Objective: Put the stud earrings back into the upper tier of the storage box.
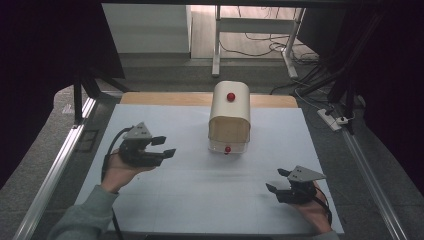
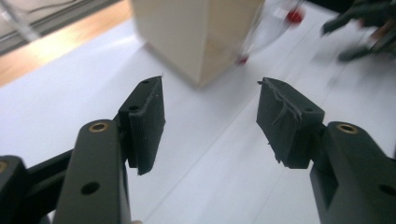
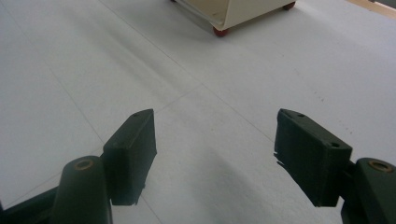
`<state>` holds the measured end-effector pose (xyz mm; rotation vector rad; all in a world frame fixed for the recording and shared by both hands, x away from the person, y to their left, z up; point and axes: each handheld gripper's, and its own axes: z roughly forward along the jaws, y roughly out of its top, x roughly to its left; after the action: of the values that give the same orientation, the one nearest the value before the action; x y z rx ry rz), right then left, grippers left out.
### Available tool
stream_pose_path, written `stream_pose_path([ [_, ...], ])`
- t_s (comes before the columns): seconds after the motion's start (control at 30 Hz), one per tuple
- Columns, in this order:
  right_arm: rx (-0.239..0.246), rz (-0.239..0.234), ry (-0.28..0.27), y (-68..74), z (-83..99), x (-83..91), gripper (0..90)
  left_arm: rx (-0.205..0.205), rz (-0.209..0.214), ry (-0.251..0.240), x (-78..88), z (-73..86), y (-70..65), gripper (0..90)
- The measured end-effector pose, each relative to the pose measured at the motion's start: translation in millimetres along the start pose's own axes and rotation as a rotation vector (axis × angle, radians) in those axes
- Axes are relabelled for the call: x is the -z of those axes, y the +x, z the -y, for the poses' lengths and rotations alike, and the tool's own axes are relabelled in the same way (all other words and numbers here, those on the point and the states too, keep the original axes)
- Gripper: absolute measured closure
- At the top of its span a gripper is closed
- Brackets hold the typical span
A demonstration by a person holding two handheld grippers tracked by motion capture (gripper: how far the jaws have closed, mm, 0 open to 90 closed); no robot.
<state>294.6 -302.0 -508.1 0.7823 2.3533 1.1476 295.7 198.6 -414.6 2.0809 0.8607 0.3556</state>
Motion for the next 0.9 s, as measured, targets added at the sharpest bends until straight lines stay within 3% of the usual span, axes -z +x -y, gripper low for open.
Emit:
stream_pose_path([
  [0.17,0.003,0.001,0.003,0.2,0.0,0.2,29.3,0.001,-0.075,0.118,1.3,32.7,14.6,42.0],
  [0.33,0.003,0.003,0.007,0.2,0.1,0.2,29.3,0.027,-0.126,0.231,-5.7,62.9,27.5,43.5],
  [0.73,0.006,0.001,0.009,1.0,0.3,-0.5,29.3,0.056,-0.116,0.401,-29.1,96.5,41.0,48.6],
  [0.9,0.001,-0.003,0.01,0.7,0.6,-1.3,29.3,0.073,-0.122,0.407,-29.9,102.7,43.4,48.7],
])
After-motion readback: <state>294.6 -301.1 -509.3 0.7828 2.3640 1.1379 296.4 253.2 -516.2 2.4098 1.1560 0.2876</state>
